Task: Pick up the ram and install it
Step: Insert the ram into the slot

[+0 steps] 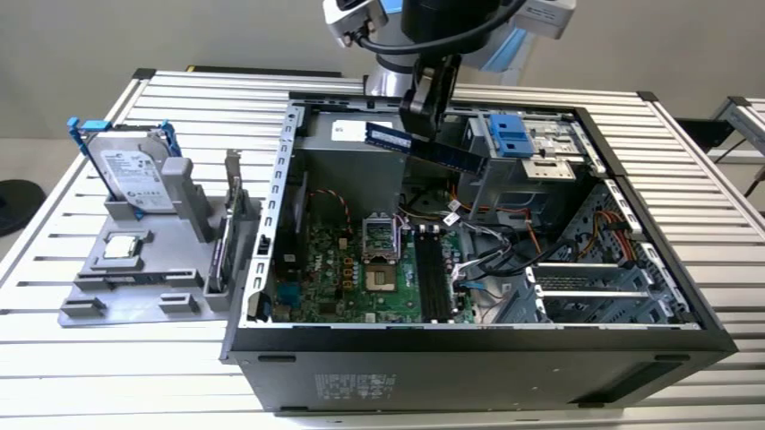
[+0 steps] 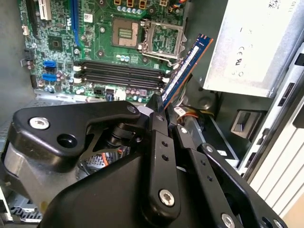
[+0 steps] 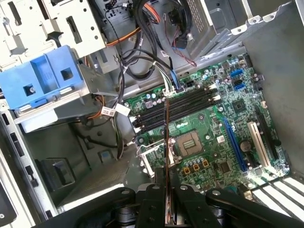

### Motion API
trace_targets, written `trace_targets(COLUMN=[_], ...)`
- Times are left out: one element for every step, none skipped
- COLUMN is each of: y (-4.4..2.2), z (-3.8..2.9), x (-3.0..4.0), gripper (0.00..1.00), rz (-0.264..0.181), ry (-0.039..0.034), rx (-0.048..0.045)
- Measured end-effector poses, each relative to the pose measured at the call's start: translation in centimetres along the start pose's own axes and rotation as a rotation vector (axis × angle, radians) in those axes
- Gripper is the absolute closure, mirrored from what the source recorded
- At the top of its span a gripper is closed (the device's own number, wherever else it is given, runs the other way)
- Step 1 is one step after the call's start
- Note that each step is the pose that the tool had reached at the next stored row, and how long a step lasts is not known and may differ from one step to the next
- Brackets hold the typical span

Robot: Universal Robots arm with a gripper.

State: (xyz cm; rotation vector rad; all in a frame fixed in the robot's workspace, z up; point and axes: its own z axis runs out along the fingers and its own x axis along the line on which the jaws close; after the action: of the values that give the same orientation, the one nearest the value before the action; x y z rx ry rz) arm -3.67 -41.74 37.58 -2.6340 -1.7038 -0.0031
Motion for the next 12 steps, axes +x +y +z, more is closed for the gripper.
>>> trace_targets(y=[0.0,0.0,0.0,0.0,0.0,0.0,0.0,0.0,0.0,0.0,0.0,0.0], z=[0.0,0.0,0.0,0.0,0.0,0.0,0.0,0.0,0.0,0.0,0.0,0.0], x=[0.0,0.0,0.0,0.0,0.0,0.0,0.0,0.0,0.0,0.0,0.0,0.0], gripper=[1.0,1.0,1.0,1.0,1.0,1.0,1.0,1.0,1.0,1.0,1.0,1.0], rz=[0.005,0.009,0.013,0.018,0.022,0.026,0.031,0.035,0.039,0.044,0.048,0.053], ry=[0.0,0.0,0.0,0.0,0.0,0.0001,0.0,0.0,0.0,0.0001,0.0001,0.0001], rx=[0.0,0.0,-0.0001,-0.0001,-0.0001,-0.0001,-0.0001,-0.0002,-0.0002,-0.0002,-0.0002,-0.0002])
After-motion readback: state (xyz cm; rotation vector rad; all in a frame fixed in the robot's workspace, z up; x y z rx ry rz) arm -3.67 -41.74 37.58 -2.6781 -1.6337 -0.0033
